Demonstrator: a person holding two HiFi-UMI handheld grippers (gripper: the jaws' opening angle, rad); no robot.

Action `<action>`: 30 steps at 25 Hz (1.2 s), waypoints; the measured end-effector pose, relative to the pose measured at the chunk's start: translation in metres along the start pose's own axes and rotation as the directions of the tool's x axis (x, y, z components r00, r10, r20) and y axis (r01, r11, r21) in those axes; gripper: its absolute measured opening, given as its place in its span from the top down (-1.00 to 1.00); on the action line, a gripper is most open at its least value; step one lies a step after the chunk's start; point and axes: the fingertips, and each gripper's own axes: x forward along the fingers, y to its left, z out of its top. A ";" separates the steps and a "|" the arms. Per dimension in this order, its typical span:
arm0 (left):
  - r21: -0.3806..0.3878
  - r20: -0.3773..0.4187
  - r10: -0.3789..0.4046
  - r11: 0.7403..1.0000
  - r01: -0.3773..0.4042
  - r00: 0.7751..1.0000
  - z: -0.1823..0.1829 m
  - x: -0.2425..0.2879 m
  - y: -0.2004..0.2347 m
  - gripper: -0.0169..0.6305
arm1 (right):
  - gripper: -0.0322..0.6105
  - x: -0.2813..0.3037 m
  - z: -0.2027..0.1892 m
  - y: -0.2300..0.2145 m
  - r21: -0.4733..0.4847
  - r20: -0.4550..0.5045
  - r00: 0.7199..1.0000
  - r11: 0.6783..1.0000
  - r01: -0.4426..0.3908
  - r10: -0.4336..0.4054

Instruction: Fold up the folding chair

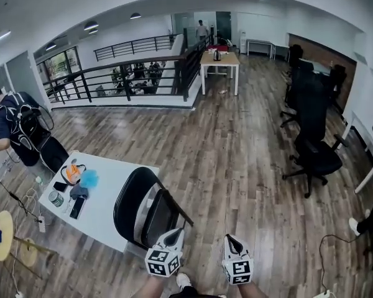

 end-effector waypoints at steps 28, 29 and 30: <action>0.131 0.015 -0.138 0.982 0.135 0.990 -0.036 -0.129 -0.046 0.93 | 0.86 -0.128 0.037 0.081 -0.023 0.158 0.959 0.970 0.241 -0.235; 0.132 0.019 -0.139 0.982 0.135 0.990 -0.035 -0.130 -0.044 0.93 | 0.86 -0.127 0.040 0.085 -0.026 0.163 0.958 0.970 0.243 -0.235; 0.133 0.023 -0.138 0.982 0.134 0.990 -0.033 -0.132 -0.041 0.93 | 0.86 -0.126 0.042 0.088 -0.029 0.167 0.958 0.970 0.243 -0.235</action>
